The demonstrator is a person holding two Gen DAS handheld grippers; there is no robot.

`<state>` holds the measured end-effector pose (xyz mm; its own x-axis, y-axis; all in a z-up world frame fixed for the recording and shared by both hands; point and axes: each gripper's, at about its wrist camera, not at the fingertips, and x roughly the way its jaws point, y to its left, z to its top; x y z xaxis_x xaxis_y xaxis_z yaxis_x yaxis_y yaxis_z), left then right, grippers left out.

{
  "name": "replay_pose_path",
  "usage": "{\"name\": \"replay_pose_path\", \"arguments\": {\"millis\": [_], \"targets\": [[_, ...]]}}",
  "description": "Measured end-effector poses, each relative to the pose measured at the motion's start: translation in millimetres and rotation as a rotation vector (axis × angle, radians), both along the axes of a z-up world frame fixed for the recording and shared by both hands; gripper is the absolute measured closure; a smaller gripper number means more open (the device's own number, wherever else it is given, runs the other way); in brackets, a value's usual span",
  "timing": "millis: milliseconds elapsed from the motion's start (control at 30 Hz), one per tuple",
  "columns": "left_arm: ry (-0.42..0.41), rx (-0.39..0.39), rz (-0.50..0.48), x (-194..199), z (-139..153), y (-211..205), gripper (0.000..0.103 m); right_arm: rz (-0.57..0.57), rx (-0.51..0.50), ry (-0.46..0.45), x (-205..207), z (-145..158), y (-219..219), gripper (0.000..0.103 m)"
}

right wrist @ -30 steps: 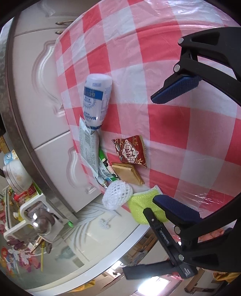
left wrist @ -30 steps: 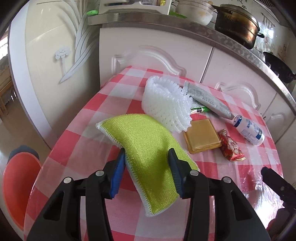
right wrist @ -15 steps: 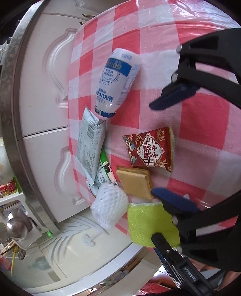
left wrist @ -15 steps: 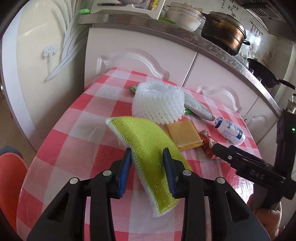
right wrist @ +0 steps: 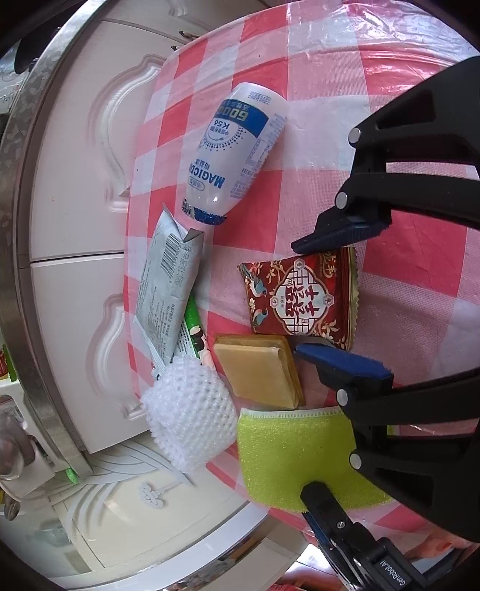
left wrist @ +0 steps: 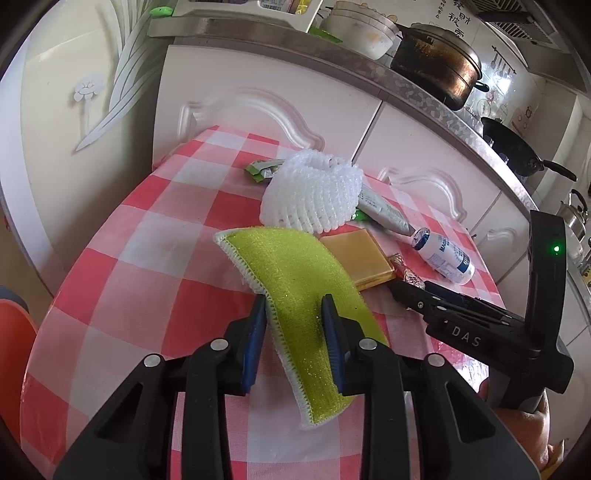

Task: Collect trash
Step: 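Lift the green sponge with the left gripper while the right gripper grasps the red snack packet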

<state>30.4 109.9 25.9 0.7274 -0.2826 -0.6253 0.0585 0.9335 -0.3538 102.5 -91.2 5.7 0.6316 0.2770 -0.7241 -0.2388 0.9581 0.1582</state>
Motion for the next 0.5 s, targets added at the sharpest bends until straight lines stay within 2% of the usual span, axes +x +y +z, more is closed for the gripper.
{"name": "replay_pose_path", "arguments": {"millis": [300, 500], "targets": [[-0.009, -0.059, -0.010, -16, 4, 9, 0.075, -0.021, 0.049, -0.036, -23, 4, -11, 0.057], [-0.021, -0.070, -0.023, -33, 5, 15, 0.076, -0.037, 0.079, -0.047, -45, 4, -17, 0.058]]}}
